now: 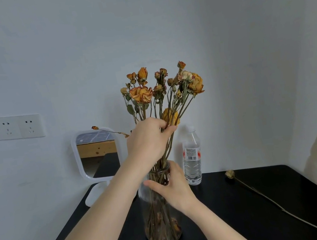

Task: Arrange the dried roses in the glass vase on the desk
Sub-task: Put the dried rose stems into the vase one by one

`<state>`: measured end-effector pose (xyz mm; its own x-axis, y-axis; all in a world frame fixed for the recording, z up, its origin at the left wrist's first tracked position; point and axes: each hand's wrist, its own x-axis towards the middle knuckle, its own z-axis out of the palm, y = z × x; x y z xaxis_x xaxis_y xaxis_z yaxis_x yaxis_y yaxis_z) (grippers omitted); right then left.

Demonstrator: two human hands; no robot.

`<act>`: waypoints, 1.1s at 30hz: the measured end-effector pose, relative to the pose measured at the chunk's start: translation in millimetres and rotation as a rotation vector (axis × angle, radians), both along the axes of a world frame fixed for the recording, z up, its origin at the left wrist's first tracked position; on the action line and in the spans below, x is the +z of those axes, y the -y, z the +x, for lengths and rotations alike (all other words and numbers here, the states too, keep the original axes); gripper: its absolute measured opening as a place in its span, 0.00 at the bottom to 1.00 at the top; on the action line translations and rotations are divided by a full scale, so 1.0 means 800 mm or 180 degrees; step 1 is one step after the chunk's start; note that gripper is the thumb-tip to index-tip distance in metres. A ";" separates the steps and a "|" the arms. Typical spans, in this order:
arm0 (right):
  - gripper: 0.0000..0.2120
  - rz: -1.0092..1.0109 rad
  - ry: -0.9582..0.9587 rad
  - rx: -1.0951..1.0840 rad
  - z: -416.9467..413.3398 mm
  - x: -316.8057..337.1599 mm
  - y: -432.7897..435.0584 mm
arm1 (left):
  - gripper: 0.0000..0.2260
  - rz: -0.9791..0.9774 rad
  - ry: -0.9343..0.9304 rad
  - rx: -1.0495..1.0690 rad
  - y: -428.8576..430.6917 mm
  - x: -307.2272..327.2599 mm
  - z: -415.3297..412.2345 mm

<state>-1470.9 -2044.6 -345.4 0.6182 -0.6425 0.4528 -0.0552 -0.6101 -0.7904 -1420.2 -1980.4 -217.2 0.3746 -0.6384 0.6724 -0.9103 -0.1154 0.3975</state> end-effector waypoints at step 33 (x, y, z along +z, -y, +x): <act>0.10 0.0393 -0.0184 -0.0497 -0.132 -0.022 0.075 | 0.40 -0.0249 -0.2037 -0.0313 -0.012 -0.158 0.027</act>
<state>-1576.5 -2104.6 -363.1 0.5293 -0.7811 0.3313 -0.1890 -0.4892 -0.8514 -1398.3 -1971.1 -343.8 0.6587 -0.6484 0.3817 -0.4958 0.0076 0.8684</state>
